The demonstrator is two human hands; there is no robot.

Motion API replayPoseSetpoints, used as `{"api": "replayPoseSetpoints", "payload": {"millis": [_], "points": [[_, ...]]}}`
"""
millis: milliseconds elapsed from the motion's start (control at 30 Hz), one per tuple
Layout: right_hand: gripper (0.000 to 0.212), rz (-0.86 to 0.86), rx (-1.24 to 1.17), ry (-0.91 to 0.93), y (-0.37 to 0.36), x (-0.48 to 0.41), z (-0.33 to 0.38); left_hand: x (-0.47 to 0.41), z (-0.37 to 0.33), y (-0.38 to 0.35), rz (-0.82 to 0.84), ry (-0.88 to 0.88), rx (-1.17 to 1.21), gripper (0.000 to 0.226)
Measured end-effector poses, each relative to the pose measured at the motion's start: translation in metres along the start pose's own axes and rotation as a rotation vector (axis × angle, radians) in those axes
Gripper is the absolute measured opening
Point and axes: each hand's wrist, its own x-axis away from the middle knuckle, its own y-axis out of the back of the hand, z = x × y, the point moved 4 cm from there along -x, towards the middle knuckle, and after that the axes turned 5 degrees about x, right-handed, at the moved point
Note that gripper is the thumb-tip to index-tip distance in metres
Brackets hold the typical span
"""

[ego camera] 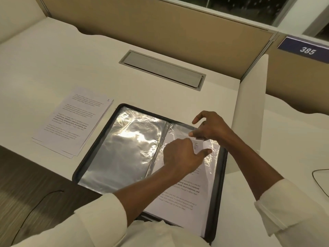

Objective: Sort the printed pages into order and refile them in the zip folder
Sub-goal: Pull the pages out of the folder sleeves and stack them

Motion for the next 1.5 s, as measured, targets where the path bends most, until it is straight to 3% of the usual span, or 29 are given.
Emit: {"api": "replayPoseSetpoints", "payload": {"millis": [100, 267, 433, 600, 767, 933, 1033, 1333, 1500], "points": [[0.045, 0.042, 0.029, 0.054, -0.003, -0.001, -0.002, 0.001, -0.001, -0.004, 0.010, 0.044, 0.074, 0.048], [0.018, 0.193, 0.093, 0.039, -0.004, -0.008, 0.001, 0.005, -0.003, -0.006, -0.021, 0.072, 0.140, 0.031], [0.045, 0.228, -0.001, -0.103, 0.002, -0.016, 0.004, 0.009, -0.006, -0.011, -0.050, 0.047, 0.102, 0.033], [0.008, 0.350, 0.146, -0.190, 0.004, -0.033, 0.002, 0.014, -0.010, -0.016, -0.086, -0.010, 0.041, 0.035], [0.014, 0.500, 0.323, -0.235, 0.001, -0.039, 0.006, 0.017, -0.012, -0.024, -0.121, -0.068, 0.004, 0.031], [0.048, 0.596, 0.393, -0.262, -0.011, -0.042, 0.013, 0.016, -0.013, -0.031, -0.125, -0.108, 0.015, 0.037], [0.054, 0.577, 0.408, -0.275, -0.017, -0.045, 0.012, 0.015, -0.010, -0.036, -0.120, -0.125, 0.004, 0.043], [0.044, 0.562, 0.496, -0.286, -0.020, -0.056, -0.003, 0.020, 0.019, -0.058, -0.084, -0.198, -0.069, 0.078], [0.028, 0.530, 0.520, -0.237, -0.013, -0.073, -0.013, 0.031, 0.057, -0.084, 0.067, -0.222, -0.132, 0.091]]}}
